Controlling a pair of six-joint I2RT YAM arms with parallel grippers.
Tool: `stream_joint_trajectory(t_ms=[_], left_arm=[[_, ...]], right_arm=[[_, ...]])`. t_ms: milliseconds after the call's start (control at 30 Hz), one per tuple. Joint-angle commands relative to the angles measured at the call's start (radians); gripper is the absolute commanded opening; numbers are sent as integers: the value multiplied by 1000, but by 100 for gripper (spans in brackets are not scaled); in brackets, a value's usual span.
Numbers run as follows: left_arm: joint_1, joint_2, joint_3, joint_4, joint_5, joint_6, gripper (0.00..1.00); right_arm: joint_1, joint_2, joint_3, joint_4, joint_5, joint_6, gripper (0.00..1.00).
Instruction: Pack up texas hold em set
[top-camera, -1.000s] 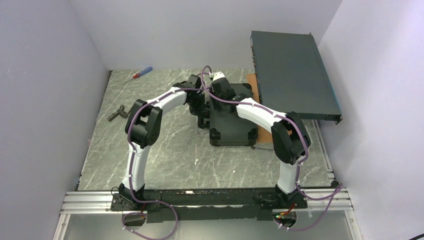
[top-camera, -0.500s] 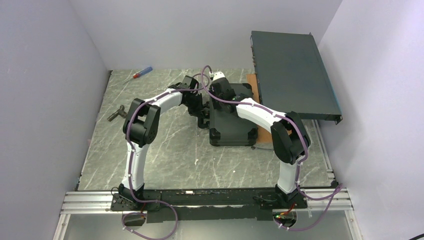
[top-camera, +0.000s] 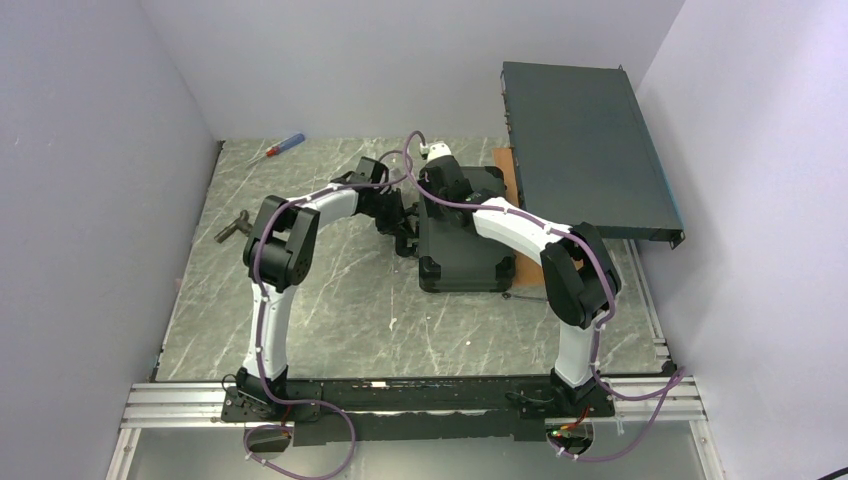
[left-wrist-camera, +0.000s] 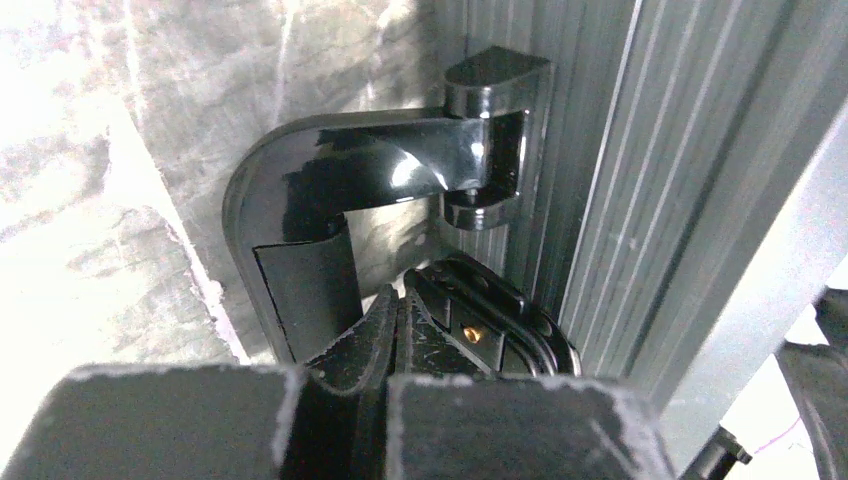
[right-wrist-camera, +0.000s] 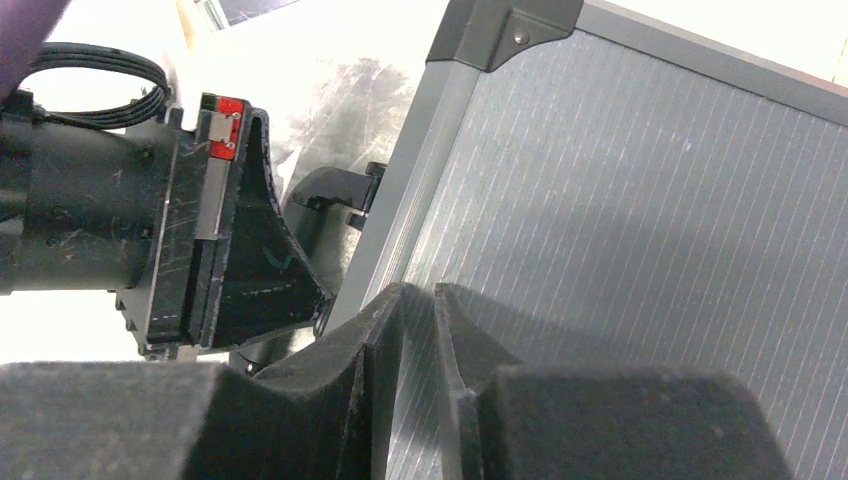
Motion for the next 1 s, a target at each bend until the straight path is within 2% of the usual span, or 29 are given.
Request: stream_joint_trajectory(t_ms=[0,67,100,200,300,367,500,667,833,967], left_arm=[[-94,47,-74,399,272,-57,0],[-95,24,-101,487,313,-85,0],[-95,10,-102,469,299,-72,0],[-92,-43,-97,327,194,-13,0],[-80,-110,-50,54,-6,38,0],[-72,-178,-53,-15,-105,52,2],[-51,-303,-83,-40,-215,60,11],[-47,-249,19,-132,-263,86,7],[-49,-217,0,-81,-265,47,4],[-49,-175,37,-119,-284,46,1]], right_arm=[[28,148,-86,-230,-162,27,22],[27,149,-84,-235,-163,26,22],[27,145,-87,-232,-164,27,22],[26,146,-76,-249,-151,22,22],[25,150,-67,-260,-138,21,22],[26,144,-70,-256,-134,28,22],[26,146,-58,-267,-142,39,22],[26,158,-44,-293,-144,39,22],[25,157,-43,-300,-141,38,22],[26,157,-39,-302,-143,36,22]])
